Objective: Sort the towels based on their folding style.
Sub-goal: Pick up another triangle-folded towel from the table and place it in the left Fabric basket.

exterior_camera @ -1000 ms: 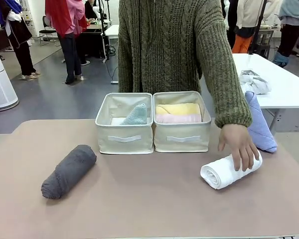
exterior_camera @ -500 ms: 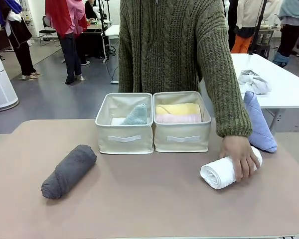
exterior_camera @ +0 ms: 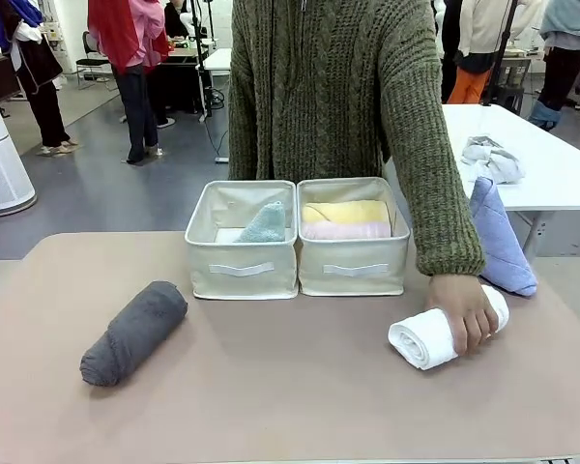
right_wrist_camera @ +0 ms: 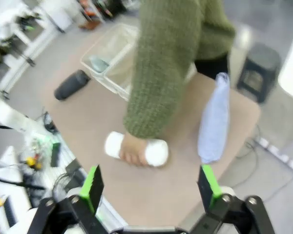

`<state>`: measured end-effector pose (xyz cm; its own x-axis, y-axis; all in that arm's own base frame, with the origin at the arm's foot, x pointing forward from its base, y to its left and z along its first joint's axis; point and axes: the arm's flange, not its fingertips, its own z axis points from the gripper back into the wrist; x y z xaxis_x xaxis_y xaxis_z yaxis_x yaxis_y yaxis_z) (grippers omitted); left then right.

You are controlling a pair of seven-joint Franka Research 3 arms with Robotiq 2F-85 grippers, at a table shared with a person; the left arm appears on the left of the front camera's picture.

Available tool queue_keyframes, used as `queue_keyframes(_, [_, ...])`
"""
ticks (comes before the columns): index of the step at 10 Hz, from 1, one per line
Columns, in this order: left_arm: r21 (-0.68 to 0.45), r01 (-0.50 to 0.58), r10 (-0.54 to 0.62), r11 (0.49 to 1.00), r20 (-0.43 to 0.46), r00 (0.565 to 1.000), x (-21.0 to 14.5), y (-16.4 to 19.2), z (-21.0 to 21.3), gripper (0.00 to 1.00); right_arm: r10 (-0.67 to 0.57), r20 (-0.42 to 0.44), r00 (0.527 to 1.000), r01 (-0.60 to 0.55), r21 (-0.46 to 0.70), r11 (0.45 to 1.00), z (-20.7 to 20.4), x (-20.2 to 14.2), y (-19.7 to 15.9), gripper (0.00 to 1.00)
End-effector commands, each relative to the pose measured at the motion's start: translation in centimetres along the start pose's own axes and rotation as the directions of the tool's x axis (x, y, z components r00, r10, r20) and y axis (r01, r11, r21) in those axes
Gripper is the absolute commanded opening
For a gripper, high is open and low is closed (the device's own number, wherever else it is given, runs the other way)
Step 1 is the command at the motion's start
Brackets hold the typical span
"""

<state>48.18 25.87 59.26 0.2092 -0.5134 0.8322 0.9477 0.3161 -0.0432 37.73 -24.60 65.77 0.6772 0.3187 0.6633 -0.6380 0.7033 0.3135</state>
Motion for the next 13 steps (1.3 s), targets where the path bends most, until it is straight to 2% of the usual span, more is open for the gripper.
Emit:
queue_keyframes(1, [0.006,0.001,-0.001,1.0,-0.003,1.0,0.1,-0.1,0.2,1.0,-0.073,-0.104,0.992,0.066,-0.067,0.996,-3.5,1.4,-0.6,1.0])
queue_keyframes(5, [0.006,0.001,-0.001,1.0,-0.003,1.0,0.1,-0.1,0.2,1.0,-0.032,-0.233,0.972,-0.008,-0.168,0.986,-14.4,0.5,-1.6,1.0])
queue_keyframes(6, [0.006,0.001,-0.001,1.0,-0.003,1.0,0.1,-0.1,0.2,1.0,-0.013,-0.241,0.97,-0.02,-0.136,0.991,-13.4,-0.4,-0.9,1.0])
queue_keyframes(7, [0.006,0.001,-0.001,1.0,-0.003,1.0,0.1,-0.1,0.2,1.0,0.012,-0.22,0.975,-0.032,-0.09,0.995,-9.3,-2.0,0.2,1.0])
queue_keyframes(8, [0.006,0.001,-0.001,1.0,-0.003,1.0,0.1,-0.1,0.2,1.0,0.043,-0.215,0.976,-0.055,-0.051,0.997,-3.0,-4.8,0.7,1.0])
queue_keyframes(9, [0.006,0.001,-0.001,1.0,-0.003,1.0,0.1,-0.1,0.2,1.0,0.022,-0.179,0.984,-0.031,-0.046,0.998,2.5,-7.4,1.0,1.0])
queue_keyframes(10, [0.006,0.001,-0.001,1.0,-0.003,1.0,0.1,-0.1,0.2,1.0,0.021,-0.149,0.989,-0.025,-0.025,0.999,5.5,-9.2,1.3,1.0])
queue_keyframes(13, [0.006,0.001,-0.001,1.0,-0.003,1.0,0.1,-0.1,0.2,1.0,0.011,-0.134,0.991,-0.01,0.003,1.0,5.5,-10.4,0.0,1.0])
